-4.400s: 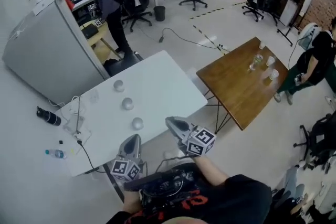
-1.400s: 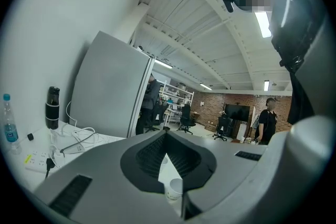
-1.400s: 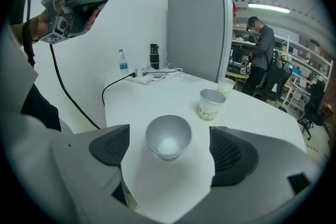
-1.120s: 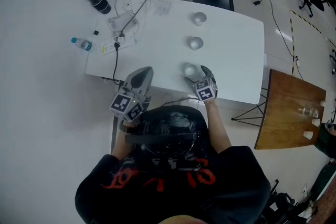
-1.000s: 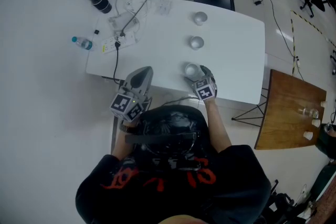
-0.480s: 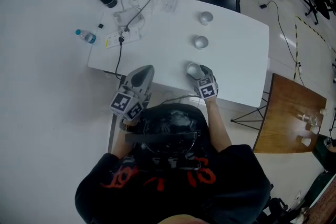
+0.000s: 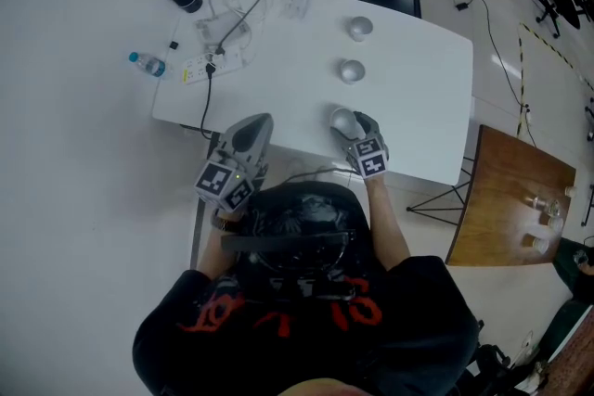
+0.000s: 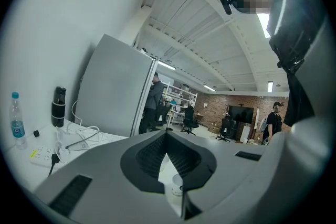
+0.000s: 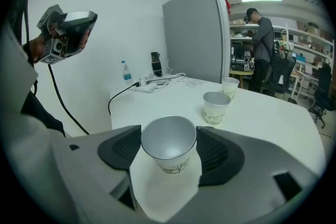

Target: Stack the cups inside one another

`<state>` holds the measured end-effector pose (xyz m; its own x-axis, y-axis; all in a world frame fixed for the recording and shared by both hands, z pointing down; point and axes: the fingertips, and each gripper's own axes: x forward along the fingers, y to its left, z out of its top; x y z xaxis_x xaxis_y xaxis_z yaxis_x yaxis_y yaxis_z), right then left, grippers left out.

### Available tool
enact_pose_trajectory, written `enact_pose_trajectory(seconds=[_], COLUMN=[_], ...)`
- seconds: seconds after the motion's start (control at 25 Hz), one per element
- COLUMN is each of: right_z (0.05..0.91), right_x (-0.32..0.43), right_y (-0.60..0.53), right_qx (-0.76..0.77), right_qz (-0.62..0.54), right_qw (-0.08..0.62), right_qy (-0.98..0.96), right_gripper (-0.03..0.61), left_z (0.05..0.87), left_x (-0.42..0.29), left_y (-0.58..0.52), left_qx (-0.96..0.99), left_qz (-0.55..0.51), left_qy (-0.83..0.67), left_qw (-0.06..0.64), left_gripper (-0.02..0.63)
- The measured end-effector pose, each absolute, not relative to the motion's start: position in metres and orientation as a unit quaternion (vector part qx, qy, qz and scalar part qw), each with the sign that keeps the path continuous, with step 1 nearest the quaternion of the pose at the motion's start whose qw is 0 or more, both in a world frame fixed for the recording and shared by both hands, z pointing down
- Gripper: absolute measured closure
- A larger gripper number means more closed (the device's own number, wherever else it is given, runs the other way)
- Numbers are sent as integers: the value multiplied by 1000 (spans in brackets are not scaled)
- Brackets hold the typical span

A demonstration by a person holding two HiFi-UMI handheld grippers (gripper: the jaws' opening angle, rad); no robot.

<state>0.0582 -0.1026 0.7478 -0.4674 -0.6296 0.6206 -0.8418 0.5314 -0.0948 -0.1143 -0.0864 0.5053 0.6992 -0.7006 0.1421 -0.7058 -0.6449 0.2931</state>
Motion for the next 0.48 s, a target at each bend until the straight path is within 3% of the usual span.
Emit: enact_pose_trajectory(seconds=[0.48], right_z=[683], right_x=[76], right_y=[-140], right_qx=[465], right_qz=[181], right_qw=[204], right_qy=[-842], right_gripper=[235], left_z=[503], left_x=[-120], left_y=[-89], left_qx=[903], left_qz=[-5], left_qy=[-398], left_qw=[164], left_gripper=[621])
